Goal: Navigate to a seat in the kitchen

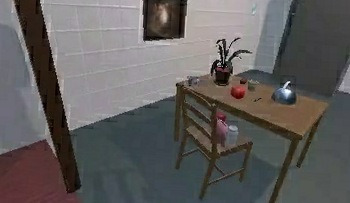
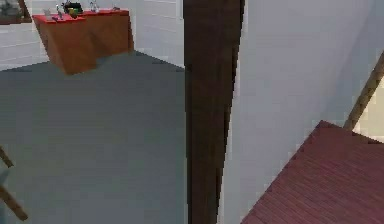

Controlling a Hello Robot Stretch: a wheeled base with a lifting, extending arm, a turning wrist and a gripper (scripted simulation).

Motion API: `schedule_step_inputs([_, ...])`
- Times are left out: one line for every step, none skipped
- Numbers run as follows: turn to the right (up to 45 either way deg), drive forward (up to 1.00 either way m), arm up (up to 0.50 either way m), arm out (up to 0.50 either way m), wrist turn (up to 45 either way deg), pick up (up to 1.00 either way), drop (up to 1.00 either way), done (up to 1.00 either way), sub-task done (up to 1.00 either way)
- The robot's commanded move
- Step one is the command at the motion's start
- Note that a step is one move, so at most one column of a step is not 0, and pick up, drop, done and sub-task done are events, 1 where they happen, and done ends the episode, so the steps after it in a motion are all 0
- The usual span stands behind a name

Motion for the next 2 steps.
schedule_step_inputs([42.0, 0.00, 0.00, 0.00, 0.0, 0.00, 0.00, 0.00, 0.00])
schedule_step_inputs([0.0, 0.35, 0.00, 0.00, 0.0, 0.00, 0.00, 0.00, 0.00])
